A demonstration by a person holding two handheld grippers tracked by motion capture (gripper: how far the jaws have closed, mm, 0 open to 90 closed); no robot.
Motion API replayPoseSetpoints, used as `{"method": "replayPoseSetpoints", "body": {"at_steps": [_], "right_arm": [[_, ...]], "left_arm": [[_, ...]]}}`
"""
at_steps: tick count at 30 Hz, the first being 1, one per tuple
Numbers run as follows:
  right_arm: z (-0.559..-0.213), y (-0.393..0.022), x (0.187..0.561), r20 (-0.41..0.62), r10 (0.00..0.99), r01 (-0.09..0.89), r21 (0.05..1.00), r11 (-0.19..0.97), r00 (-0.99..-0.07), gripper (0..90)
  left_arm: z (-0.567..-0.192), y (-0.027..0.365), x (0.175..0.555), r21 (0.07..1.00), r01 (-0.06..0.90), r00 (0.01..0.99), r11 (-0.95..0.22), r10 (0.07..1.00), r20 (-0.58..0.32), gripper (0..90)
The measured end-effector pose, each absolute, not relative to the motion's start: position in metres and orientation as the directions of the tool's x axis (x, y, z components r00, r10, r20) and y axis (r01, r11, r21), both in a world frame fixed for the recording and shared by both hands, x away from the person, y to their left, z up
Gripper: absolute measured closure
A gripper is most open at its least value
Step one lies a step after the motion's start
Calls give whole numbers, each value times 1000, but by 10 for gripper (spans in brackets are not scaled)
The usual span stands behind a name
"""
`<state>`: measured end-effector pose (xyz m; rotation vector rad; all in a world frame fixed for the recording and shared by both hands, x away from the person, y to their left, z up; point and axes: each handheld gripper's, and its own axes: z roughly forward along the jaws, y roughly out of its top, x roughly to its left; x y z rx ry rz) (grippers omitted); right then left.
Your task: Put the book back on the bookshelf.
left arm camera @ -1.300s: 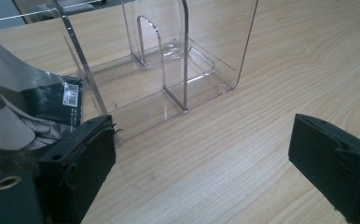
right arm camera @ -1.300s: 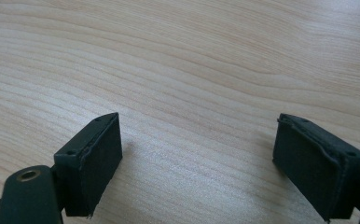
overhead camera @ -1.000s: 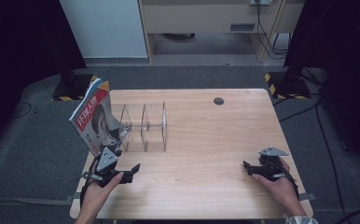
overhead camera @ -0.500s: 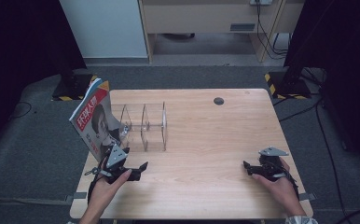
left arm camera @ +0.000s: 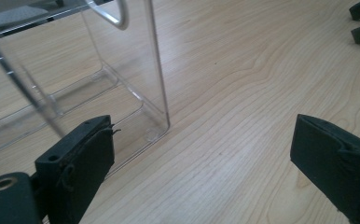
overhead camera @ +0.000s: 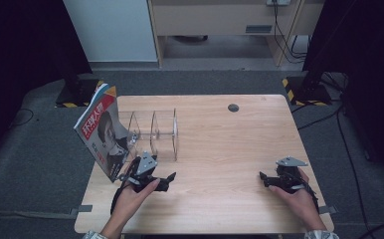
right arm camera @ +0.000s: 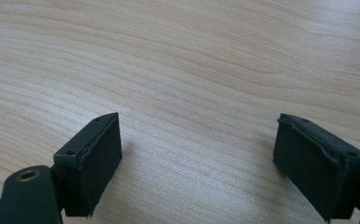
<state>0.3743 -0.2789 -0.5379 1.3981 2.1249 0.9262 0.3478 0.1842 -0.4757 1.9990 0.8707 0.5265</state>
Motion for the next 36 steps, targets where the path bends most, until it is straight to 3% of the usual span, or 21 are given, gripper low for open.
{"method": "replayPoseSetpoints", "body": {"at_steps": [36], "right_arm": [[-538,-279,374,3,915,627,729,274,-403,152]], "left_arm": [[-500,103,359,787,350,778,-509,626,58,35]]}}
